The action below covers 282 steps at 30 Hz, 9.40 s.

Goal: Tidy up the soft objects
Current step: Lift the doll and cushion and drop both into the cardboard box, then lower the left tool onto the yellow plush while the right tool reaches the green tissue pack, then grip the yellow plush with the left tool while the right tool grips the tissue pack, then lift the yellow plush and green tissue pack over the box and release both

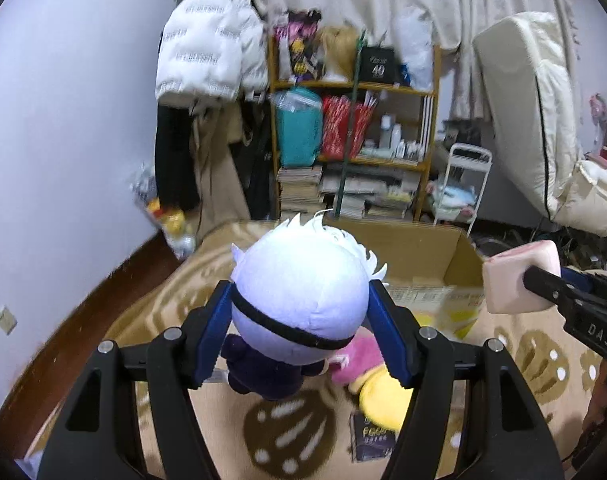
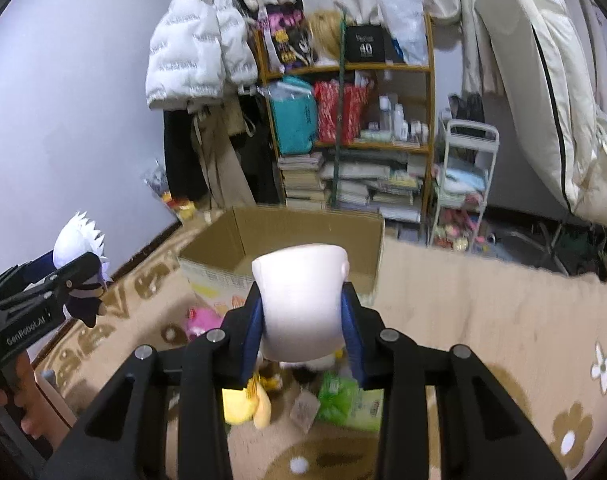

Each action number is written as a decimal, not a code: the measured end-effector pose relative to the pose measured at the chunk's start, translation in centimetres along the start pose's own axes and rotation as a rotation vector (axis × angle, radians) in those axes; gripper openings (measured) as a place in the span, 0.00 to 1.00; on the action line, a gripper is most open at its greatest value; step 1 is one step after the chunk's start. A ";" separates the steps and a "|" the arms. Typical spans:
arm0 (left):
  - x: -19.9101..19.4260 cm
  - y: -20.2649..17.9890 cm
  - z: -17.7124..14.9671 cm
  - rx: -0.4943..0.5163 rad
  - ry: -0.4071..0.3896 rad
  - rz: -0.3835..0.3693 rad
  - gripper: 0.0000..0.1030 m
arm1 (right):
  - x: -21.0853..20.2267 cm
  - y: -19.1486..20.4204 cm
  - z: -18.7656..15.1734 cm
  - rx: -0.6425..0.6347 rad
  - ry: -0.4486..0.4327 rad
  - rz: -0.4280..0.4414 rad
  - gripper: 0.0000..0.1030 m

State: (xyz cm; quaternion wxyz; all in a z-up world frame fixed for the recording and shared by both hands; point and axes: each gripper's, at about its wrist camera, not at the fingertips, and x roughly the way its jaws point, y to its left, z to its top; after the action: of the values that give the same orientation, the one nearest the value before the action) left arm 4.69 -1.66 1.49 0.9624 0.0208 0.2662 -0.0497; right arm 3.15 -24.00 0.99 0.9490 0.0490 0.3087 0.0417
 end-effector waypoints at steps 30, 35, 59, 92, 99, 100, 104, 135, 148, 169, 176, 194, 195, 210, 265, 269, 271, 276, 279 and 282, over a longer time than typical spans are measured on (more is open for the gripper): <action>12.1 -5.0 4.1 0.068 -0.036 -0.161 0.64 | 12.0 -4.9 2.3 0.027 0.037 0.023 0.37; 13.5 -6.4 3.0 0.132 -0.018 -0.149 0.66 | 13.0 -4.7 1.4 -0.002 0.056 0.021 0.40; 12.1 -5.9 2.5 0.109 0.042 -0.099 0.95 | 10.0 -4.5 1.3 0.034 0.005 0.064 0.85; 3.8 -5.3 -1.9 0.168 0.158 -0.022 0.96 | -0.3 -4.6 -2.5 0.109 0.045 0.010 1.00; 4.9 -5.3 -2.6 0.171 0.190 -0.015 0.96 | 0.9 -5.0 -3.1 0.107 0.096 -0.015 1.00; 5.2 -5.3 -2.8 0.174 0.195 -0.013 0.96 | 1.3 -5.1 -3.2 0.113 0.107 -0.017 1.00; 6.0 -5.5 -3.1 0.175 0.212 -0.025 0.96 | 2.4 -5.4 -3.7 0.122 0.139 -0.031 1.00; 12.6 -11.6 -9.0 0.290 0.498 -0.161 0.96 | 11.4 -8.0 -8.2 0.240 0.449 -0.096 1.00; 13.7 -11.8 -10.4 0.299 0.585 -0.185 0.81 | 14.3 -8.6 -9.9 0.270 0.551 -0.087 1.00; 12.9 -9.8 -9.6 0.233 0.561 -0.173 0.76 | 15.2 -7.4 -10.2 0.234 0.602 -0.077 0.79; 12.2 -7.6 -8.2 0.157 0.504 -0.111 0.76 | 13.4 -7.1 -9.1 0.205 0.521 -0.122 0.78; 7.5 -2.5 -4.3 0.014 0.278 0.004 0.76 | 7.6 -6.4 -6.4 0.192 0.316 -0.087 0.77; 7.4 -2.4 -4.3 0.008 0.278 0.004 0.76 | 7.6 -6.5 -6.3 0.191 0.315 -0.086 0.77; 8.1 -3.8 -4.8 0.064 0.288 0.003 0.76 | 12.3 -7.4 -8.8 0.264 0.452 -0.057 0.78; 6.5 -3.8 -3.1 0.069 0.140 0.035 0.76 | 8.9 -7.9 -6.2 0.267 0.296 -0.080 0.79; 5.5 -3.5 -1.4 0.051 0.058 0.019 0.76 | 6.7 -6.6 -4.3 0.246 0.198 -0.050 0.79; 5.3 -3.5 -0.5 0.056 0.027 0.017 0.76 | 6.3 -5.8 -3.3 0.224 0.158 -0.049 0.79; 5.1 -3.4 2.0 0.057 -0.029 0.015 0.76 | 5.6 -4.8 -0.8 0.189 0.086 -0.025 0.79; 5.7 -3.6 3.6 0.079 -0.050 0.007 0.76 | 5.8 -4.9 0.9 0.175 0.055 0.002 0.79; 7.1 -4.1 4.8 0.094 -0.050 -0.023 0.76 | 6.1 -5.1 2.5 0.159 0.029 0.030 0.79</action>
State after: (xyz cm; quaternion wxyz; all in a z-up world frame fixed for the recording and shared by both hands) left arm 12.77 -6.65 1.90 0.9661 0.0615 0.2398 -0.0739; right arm 9.80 -28.50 -1.18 0.9368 0.1281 0.3241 0.0322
